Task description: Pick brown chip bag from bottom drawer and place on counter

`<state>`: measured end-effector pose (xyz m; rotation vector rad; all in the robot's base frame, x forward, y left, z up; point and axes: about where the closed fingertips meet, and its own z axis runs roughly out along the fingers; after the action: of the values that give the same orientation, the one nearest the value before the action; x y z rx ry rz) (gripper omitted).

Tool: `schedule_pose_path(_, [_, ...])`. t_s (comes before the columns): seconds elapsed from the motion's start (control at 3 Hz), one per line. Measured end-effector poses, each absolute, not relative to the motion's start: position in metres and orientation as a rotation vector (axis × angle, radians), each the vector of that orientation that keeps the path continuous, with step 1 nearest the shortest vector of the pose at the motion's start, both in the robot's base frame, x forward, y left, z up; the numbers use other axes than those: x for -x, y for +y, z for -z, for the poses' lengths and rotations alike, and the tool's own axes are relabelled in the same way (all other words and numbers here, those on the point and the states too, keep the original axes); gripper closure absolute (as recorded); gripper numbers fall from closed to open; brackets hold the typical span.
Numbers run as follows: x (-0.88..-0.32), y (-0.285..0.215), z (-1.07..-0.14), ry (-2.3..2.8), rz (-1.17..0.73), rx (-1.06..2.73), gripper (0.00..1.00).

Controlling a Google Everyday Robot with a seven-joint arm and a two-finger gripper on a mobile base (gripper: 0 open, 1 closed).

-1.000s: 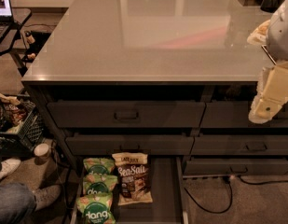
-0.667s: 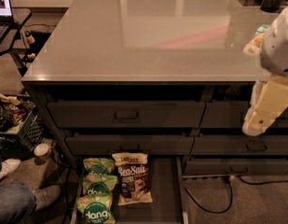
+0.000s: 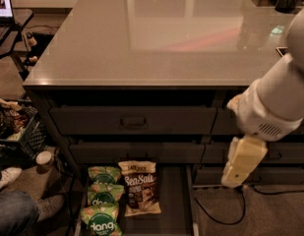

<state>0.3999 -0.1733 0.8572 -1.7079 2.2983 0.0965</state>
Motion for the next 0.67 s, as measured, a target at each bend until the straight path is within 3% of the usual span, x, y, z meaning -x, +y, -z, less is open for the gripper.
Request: schedule_pose_path(0.67, [-0.3881, -0.157, -0.8034, 2.368, -0.192, 1.712, 0.0])
